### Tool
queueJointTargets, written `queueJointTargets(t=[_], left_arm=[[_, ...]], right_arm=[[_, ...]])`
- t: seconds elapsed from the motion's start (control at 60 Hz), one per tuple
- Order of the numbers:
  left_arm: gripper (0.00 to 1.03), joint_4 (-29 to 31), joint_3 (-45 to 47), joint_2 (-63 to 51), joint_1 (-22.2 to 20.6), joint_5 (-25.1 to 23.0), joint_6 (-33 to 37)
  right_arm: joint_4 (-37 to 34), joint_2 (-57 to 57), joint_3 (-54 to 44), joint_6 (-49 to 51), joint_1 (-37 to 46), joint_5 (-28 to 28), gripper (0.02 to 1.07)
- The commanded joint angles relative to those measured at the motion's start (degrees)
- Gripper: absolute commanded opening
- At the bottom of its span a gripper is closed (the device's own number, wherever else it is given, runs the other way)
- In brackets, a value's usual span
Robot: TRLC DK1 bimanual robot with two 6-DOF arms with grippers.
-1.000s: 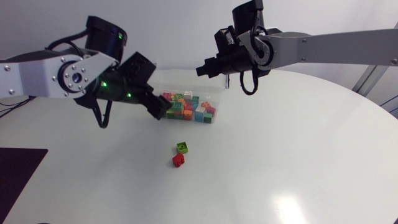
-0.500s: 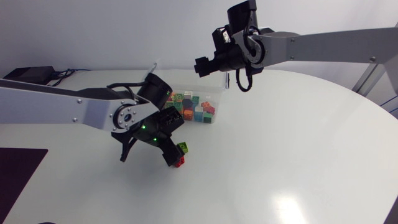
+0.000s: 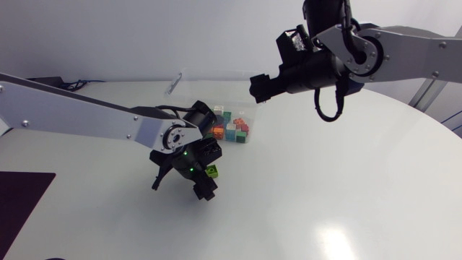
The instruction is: Place the duplo bricks in the container
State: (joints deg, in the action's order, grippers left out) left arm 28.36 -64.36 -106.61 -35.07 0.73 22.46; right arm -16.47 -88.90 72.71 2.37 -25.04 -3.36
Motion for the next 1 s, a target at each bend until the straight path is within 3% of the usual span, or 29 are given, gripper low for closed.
queueJointTargets(t=[0.0,0.167,0.317,0.433,0.633,0.983], left_arm=[[0.74,1.3,-2.4,-2.7,-0.3,-0.3,-1.5],[0.54,5.2,-6.7,-6.2,0.4,-2.8,-2.6],[0.29,6.4,-8.0,-7.5,0.5,-3.3,-4.3],[0.27,9.6,-8.7,-8.0,0.7,-3.3,-4.7],[0.26,17.4,-8.9,-0.1,5.8,-5.2,-4.4],[0.26,20.5,-7.1,15.4,12.5,-7.4,-3.7]], right_arm=[[-1.1,2.6,-3.4,-0.6,-0.9,-0.1,1.02],[-2.2,4.6,-6.7,-0.8,-1.4,-0.1,1.02],[-2.6,5.2,-9.2,-1.2,-2.1,0.1,1.02],[-3.8,4.7,-9.9,-2.4,-3.3,0.2,1.02],[-8.2,0.0,-8.6,-5.8,-6.6,0.2,1.02],[-16.0,-16.7,1.9,-8.9,-12.3,0.2,1.02]])
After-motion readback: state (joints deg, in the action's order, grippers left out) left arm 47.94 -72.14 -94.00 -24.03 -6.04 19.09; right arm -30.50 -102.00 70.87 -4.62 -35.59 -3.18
